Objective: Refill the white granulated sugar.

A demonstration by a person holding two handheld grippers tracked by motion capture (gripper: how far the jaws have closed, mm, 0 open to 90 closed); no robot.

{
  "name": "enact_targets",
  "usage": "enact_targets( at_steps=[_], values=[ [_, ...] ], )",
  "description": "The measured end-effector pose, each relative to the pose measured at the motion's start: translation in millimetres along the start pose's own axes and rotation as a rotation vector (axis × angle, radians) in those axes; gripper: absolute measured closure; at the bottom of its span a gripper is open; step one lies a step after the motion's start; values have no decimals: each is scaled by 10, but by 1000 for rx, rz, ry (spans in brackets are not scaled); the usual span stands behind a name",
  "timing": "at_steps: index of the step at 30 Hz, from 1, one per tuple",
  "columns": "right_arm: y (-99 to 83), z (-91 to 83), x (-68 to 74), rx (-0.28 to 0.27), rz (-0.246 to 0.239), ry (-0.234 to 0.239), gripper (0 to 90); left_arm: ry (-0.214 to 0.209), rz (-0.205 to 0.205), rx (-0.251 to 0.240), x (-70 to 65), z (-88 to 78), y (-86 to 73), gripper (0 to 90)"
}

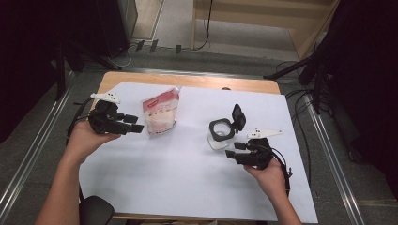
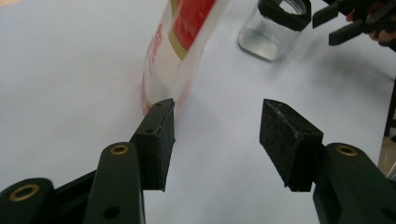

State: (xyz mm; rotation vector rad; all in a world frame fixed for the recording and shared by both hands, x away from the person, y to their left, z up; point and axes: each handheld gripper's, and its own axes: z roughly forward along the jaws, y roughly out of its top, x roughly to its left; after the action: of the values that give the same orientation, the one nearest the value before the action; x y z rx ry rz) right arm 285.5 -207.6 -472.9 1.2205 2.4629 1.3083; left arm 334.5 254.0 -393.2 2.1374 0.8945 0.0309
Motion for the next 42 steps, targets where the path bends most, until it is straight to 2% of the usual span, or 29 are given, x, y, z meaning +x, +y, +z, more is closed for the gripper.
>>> enact_targets(
  at_steps=[2,4,6,7,10,15,21,26,29,34,38,40,42],
  values=[
    [-5,1,6,3,0,-3,464,-5,-16,1,-12,45,24,464],
    [-13,-4,13,3,0,-4,464,0,-8,7,-17,73,51,475],
    [-23,-13,10,0,0,-8,464,12,-20,-3,-5,101,78,485],
    [-29,-19,10,1,3,-10,464,4,-30,-10,-1,111,87,498],
    [-45,-31,6,2,9,-15,464,13,-19,-30,25,155,124,533],
    [-70,-42,11,2,10,-21,464,15,-29,-49,69,209,165,572],
    [-89,-38,22,13,7,-28,464,48,-27,-58,68,304,226,590],
    [-83,-16,34,14,7,-26,463,56,-32,-60,101,362,262,621],
    [-79,-8,34,14,5,-26,464,66,-18,-61,113,390,276,656],
    [-76,0,36,10,9,-19,463,60,-29,-83,126,404,277,714],
    [-76,-5,42,1,2,-17,464,82,-19,-93,93,415,278,782],
    [-74,-5,47,0,0,-14,464,74,-21,-96,91,421,279,804],
    [-71,-6,54,-1,-6,-12,465,87,-30,-108,87,426,279,824]
  ],
)
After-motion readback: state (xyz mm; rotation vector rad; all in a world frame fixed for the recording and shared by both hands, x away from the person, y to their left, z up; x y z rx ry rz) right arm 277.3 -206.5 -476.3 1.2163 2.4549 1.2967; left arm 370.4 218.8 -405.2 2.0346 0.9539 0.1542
